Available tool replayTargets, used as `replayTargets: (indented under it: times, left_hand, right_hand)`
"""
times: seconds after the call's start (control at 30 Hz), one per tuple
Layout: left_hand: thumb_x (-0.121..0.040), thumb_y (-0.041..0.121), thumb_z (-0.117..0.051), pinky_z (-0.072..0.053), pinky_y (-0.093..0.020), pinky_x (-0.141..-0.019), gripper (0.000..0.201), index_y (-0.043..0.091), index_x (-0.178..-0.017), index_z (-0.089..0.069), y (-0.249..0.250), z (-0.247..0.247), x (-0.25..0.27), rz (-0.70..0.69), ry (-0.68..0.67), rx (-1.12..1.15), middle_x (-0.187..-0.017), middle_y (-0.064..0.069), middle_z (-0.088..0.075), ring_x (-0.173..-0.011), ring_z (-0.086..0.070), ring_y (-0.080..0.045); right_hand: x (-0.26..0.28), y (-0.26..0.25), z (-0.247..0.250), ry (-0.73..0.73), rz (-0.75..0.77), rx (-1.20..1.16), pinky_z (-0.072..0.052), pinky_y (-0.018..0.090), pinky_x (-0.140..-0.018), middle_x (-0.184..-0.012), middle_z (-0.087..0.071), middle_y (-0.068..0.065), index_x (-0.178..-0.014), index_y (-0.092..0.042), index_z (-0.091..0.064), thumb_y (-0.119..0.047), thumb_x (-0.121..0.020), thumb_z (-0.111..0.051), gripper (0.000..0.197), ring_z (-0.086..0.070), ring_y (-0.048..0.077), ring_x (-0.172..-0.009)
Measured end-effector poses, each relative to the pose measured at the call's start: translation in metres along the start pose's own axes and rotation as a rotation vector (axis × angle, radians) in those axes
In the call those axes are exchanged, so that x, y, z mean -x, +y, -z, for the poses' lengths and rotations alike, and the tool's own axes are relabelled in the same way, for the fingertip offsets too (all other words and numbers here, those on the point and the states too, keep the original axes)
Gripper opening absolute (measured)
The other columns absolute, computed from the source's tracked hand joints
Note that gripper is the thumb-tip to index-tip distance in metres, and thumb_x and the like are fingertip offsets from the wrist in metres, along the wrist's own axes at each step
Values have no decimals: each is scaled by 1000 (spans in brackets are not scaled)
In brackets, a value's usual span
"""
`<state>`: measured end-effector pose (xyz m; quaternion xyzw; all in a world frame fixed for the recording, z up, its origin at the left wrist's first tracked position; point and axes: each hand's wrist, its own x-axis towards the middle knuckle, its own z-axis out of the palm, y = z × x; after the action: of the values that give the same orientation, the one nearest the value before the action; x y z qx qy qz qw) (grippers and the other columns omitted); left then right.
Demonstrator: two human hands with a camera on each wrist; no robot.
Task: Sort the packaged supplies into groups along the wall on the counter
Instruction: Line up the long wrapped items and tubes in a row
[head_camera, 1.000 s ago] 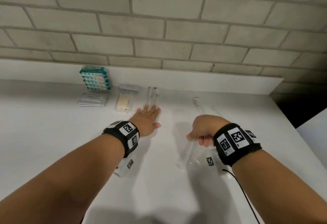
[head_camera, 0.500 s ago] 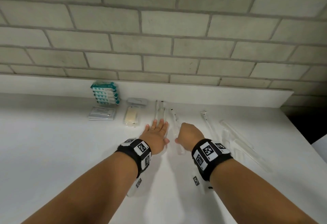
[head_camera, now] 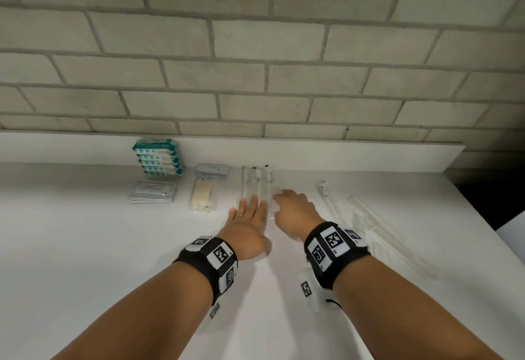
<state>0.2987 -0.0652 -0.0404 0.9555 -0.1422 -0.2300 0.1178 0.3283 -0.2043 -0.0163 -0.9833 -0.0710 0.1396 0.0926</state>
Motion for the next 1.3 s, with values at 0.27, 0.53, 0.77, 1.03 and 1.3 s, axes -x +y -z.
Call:
replayTargets:
  times: [0.27, 0.53, 0.77, 1.03, 1.3]
  left_hand:
    - [-95, 32, -34, 10, -45, -120, 72, 28, -153, 9, 1, -5, -6, -102, -21, -94, -159, 4, 23, -145, 26, -22]
    - [-96, 30, -33, 9, -45, -120, 70, 28, -154, 7, -1, -6, -7, -96, -13, -81, -159, 4, 21, -145, 25, -21]
    - [-96, 28, -35, 11, -44, -120, 71, 28, -154, 6, -3, -5, -6, -98, -15, -68, -159, 4, 22, -145, 26, -22]
    - [-93, 35, -40, 12, -46, -119, 80, 26, -153, 12, 1, -5, -6, -94, -10, -56, -158, 0, 25, -142, 30, -25]
    - [-98, 46, -33, 13, -48, -118, 71, 36, -151, 13, 9, -11, -9, -229, 30, -202, -158, 4, 25, -142, 32, -25]
  right_hand:
    - [5, 68, 28, 12, -459, 71, -45, 40, -92, -121, -58, 12, -130, -11, -40, -11, -83, -51, 48, -56, 31, -111]
    - [-10, 49, 29, 63, -287, -388, -52, 35, -72, -111, -61, 18, -131, -4, -42, 2, -88, -40, 44, -62, 30, -91]
    - [-14, 25, 20, 18, -171, -151, -44, 33, -98, -136, -52, 13, -136, -8, -49, -1, -92, -39, 45, -52, 30, -122]
    - [-4, 7, 10, -112, 16, 12, -34, 41, -110, -153, -35, 5, -145, -16, -40, -10, -93, -39, 52, -37, 30, -136]
    - [23, 79, 46, 24, -363, 11, -48, 37, -78, -119, -59, 10, -140, -10, -33, -21, -84, -57, 62, -60, 29, -106]
